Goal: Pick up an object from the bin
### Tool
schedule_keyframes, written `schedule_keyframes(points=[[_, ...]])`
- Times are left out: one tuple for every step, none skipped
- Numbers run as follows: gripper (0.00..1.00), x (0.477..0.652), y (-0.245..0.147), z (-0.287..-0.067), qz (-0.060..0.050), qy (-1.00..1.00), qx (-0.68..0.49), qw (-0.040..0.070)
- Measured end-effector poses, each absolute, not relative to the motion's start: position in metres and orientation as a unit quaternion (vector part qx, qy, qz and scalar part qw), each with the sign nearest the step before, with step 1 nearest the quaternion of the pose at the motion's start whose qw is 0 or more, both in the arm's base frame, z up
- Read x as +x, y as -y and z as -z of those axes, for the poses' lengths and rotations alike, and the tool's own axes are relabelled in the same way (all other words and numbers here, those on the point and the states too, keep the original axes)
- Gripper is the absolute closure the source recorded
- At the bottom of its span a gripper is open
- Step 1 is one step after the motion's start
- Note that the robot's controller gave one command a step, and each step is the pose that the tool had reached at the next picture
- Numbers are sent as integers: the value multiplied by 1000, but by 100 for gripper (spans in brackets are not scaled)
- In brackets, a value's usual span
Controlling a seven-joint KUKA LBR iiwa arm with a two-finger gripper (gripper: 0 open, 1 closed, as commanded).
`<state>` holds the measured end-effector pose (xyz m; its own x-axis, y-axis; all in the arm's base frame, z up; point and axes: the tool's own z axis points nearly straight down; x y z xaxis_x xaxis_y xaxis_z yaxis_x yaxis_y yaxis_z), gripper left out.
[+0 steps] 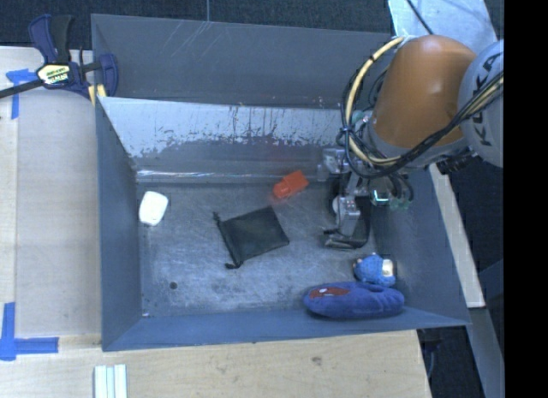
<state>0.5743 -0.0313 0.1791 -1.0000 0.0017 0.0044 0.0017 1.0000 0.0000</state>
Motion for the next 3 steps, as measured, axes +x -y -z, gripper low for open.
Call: schedule_keyframes(points=[[0,596,-47,-101,2,999,36,1],[100,597,-42,-105,0,999,32,-1],[100,575,-10,-223,-1,999,38,-6]])
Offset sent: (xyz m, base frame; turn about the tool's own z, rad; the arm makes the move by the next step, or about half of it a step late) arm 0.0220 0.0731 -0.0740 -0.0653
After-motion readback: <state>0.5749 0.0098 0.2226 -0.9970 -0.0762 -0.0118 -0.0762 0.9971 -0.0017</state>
